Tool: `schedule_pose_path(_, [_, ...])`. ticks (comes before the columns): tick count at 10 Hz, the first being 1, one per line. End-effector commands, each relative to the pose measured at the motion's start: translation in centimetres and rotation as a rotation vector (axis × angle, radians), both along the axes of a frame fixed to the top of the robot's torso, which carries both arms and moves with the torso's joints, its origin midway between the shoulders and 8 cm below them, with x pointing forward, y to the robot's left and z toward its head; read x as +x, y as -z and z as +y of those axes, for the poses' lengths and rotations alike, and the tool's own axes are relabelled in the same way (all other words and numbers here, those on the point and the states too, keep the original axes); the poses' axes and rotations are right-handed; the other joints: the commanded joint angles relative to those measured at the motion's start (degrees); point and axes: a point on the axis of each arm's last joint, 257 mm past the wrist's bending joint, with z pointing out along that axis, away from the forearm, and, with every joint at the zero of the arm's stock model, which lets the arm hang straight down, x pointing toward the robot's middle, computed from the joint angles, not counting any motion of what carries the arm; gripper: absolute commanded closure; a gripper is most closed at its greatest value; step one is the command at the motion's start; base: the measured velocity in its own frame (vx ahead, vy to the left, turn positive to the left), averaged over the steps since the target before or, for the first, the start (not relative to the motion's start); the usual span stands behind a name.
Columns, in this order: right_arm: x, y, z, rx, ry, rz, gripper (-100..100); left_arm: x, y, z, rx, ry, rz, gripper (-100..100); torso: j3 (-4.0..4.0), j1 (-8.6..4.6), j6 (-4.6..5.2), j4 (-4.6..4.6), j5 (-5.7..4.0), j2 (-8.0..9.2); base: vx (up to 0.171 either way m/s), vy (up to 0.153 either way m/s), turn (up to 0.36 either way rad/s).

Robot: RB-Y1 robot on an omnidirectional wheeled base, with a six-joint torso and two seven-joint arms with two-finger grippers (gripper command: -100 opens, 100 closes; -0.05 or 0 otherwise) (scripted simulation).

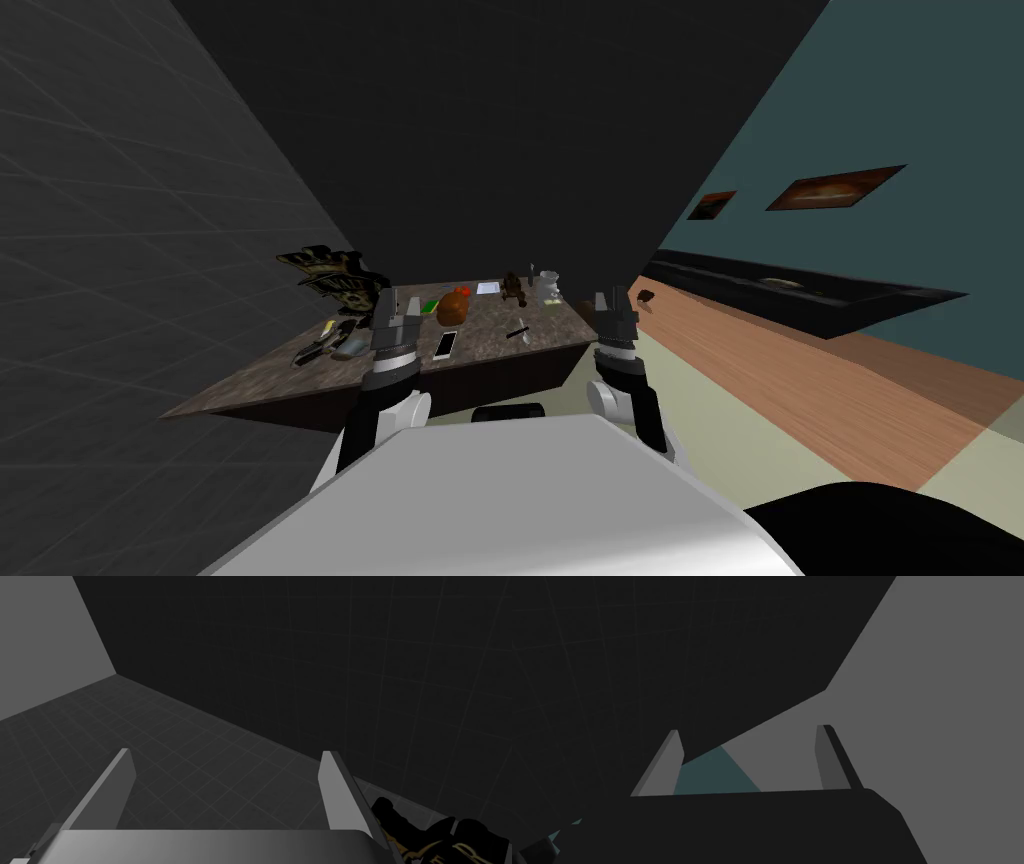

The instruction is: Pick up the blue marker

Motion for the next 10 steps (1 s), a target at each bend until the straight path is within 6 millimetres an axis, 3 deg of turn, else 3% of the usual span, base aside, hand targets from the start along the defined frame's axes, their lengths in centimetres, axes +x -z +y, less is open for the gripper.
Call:
schedule_pose_path(1, [0.5,1.8,-0.5,-0.078,0.031,0.063,-100,0.0,0.0,0.0,0.000,0.000,0.000,0,0.00,0.00,0.00,0.00,0.00,0.00,-0.009,-0.010,0.053])
schedule_pose_path(3, [0.9,4.3,-1.5,-0.180,0.077,0.147,-100,0.0,0.0,0.0,0.000,0.000,0.000,0,0.04,-0.10,0.00,0.01,-0.02,0.08,-0.022,-0.019,0.072])
schedule_pose_path(4, [0.9,4.3,-1.5,-0.180,0.077,0.147,-100,0.0,0.0,0.0,0.000,0.000,0.000,0,0.06,-0.11,0.00,0.02,-0.02,0.10,-0.017,-0.014,0.009])
schedule_pose_path(7, [1.1,9.5,-4.2,-0.390,0.172,0.313,-100,0.0,0.0,0.0,0.000,0.000,0.000,0,0.05,-0.06,0.00,0.02,-0.02,0.09,-0.020,-0.005,0.092])
schedule_pose_path(9, [0.5,13.7,-7.1,-0.552,0.242,0.444,-100,0.0,0.0,0.0,0.000,0.000,0.000,0,0.08,-0.07,-0.01,0.03,-0.02,0.13,-0.036,-0.002,0.160])
schedule_pose_path(10, [0.6,13.9,-7.1,-0.566,0.237,0.449,-100,0.0,0.0,0.0,0.000,0.000,0.000,0,0.09,-0.06,0.00,0.03,-0.02,0.15,-0.026,-0.001,0.039])
